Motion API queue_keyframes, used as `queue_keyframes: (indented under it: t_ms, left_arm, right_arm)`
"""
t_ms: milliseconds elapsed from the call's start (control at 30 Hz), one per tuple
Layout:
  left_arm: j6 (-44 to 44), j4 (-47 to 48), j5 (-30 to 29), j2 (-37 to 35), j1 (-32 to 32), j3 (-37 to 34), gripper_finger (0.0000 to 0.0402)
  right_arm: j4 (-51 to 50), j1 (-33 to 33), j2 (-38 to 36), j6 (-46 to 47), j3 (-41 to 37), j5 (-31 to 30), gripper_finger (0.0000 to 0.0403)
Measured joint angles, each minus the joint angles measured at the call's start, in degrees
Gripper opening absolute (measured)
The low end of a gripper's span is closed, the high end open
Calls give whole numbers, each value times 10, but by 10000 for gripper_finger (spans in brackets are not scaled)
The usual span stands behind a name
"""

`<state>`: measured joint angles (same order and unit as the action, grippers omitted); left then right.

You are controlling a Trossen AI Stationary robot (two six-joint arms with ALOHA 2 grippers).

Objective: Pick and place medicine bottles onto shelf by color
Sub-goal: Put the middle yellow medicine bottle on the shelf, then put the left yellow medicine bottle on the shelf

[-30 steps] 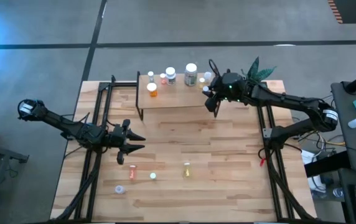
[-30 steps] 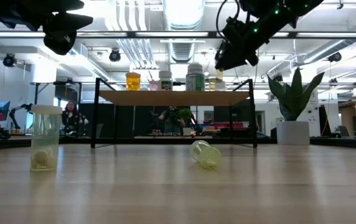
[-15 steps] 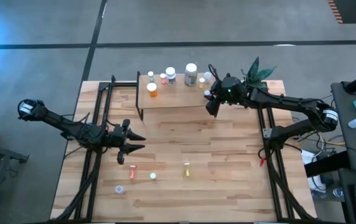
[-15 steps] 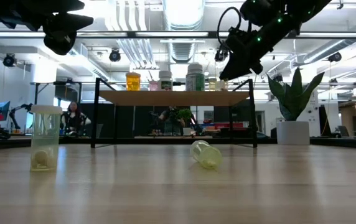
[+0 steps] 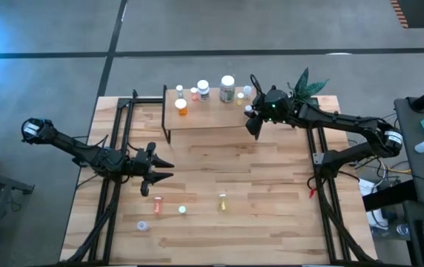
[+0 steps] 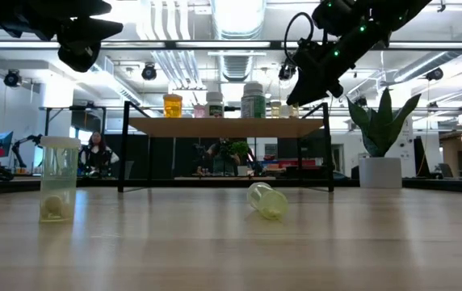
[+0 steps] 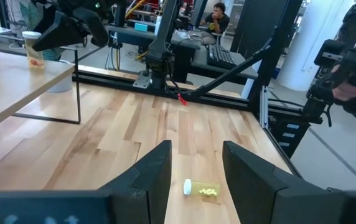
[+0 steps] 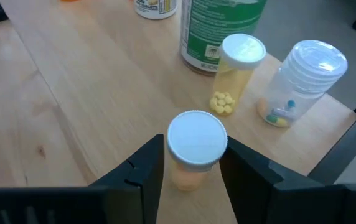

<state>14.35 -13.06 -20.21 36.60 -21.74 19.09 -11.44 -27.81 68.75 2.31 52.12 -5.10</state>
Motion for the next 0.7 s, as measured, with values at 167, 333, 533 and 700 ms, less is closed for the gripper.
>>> queue_keyframes:
  t_ms: [167,333,533,700]
  left_arm:
    - [0,-1,0,1,0,0,127]
    - [0,-1,0,1,0,0,127]
    - [1,-1,0,1,0,0,127]
    - [2,-1,0,3,0,0,127]
  right_arm:
    - [1,0,0,8,0,0,170]
    - [-4,0,0,21,7,1,197]
    - [-10,0,0,26,31,0,223]
    - [-47,0,-1,27,61,0,243]
